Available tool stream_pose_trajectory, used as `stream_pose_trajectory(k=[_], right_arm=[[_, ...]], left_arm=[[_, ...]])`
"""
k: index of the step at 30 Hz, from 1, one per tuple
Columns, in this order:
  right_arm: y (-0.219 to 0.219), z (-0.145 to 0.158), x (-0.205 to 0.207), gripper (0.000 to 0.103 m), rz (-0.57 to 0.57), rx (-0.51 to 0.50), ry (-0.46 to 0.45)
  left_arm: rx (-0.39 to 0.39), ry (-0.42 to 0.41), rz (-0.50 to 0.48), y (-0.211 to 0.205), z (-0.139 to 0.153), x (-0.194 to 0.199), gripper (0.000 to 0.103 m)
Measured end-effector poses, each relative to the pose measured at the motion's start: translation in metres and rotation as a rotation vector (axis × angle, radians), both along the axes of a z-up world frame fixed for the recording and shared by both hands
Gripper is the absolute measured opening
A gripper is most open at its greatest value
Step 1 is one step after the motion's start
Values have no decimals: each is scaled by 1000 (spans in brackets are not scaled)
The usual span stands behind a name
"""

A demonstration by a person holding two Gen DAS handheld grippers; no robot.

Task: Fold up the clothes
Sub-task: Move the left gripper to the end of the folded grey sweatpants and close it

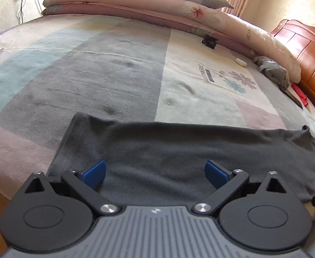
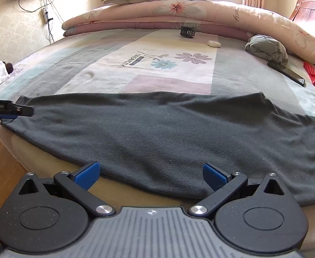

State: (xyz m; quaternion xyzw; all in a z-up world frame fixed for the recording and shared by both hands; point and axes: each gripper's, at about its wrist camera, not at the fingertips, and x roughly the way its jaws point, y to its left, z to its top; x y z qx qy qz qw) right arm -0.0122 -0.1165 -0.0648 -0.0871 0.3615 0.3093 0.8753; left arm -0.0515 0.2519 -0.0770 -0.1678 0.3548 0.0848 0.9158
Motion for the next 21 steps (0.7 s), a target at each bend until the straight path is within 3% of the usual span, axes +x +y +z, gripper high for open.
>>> stream_pose_trajectory(k=[4,9,13,21], right_arm=[[0,1,1,103,-11,17,1],[-2,2,5,103,-29,47,24],[-5,4,4,103,-40,54,25],[-8,5,5,103,-58,64,28]], left_arm=[[-98,-70,95,32,17,-32,98],[-323,-149,213,77,16,-60,98],[-529,-159,262,92,-2,-61,98],[-571,-106,319,90,-23,-58,98]])
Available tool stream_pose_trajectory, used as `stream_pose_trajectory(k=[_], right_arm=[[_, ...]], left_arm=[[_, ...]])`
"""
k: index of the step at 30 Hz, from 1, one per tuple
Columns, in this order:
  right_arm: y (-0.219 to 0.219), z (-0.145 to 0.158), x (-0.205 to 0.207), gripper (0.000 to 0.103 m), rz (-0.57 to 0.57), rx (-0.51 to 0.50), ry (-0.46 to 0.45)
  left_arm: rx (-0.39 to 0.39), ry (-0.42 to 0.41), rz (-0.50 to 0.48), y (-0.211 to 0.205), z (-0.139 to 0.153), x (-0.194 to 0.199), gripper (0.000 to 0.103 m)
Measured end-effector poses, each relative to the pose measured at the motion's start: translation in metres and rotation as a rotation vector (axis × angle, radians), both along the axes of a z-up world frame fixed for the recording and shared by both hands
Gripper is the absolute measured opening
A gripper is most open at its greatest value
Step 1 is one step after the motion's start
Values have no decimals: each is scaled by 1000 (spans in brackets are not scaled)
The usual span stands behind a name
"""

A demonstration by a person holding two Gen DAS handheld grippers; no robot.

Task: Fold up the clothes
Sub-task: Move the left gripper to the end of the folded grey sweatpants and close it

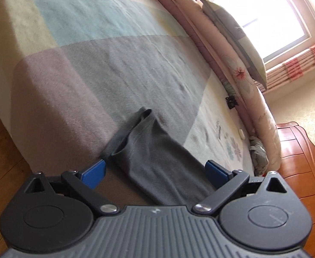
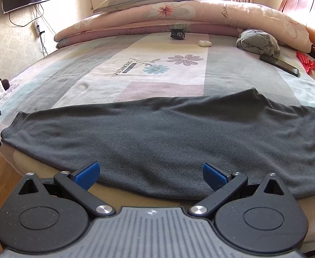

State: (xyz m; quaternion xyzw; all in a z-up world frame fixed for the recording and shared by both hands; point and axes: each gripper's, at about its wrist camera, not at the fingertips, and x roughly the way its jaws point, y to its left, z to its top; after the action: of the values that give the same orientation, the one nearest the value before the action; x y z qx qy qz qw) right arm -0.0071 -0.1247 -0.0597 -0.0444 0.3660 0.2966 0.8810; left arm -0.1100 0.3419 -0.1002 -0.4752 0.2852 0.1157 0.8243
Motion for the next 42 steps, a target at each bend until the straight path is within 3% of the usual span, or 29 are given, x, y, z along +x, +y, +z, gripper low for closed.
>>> stream_pose_trajectory(k=[7,11,15,21,30,36,42], right_arm=[[0,1,-4,103,13,-7,-21],[-1,1,-4,103,8,-2,-18],[0,-1,-4,103,8,-7,-16],[0,-3,-4,103,6,-14,-14],[3,-4,-6,103,14,-26,-17],[2,-1,-7,103,16,-27,-27],[7,-2,-11,103,33,-53,-43]], left_arm=[[-8,-27,1,5,-5,2,99],[-39,-90,22,6,-3,-2,99],[-15,-144,-2,3,3,1,99],[-38,-126,1,5,-14,1,99],[-78,-199,-22,1,-17,9,100],[-15,-182,-118,-18,-20,17,100],[2,-182,-112,-8,-19,35,100]])
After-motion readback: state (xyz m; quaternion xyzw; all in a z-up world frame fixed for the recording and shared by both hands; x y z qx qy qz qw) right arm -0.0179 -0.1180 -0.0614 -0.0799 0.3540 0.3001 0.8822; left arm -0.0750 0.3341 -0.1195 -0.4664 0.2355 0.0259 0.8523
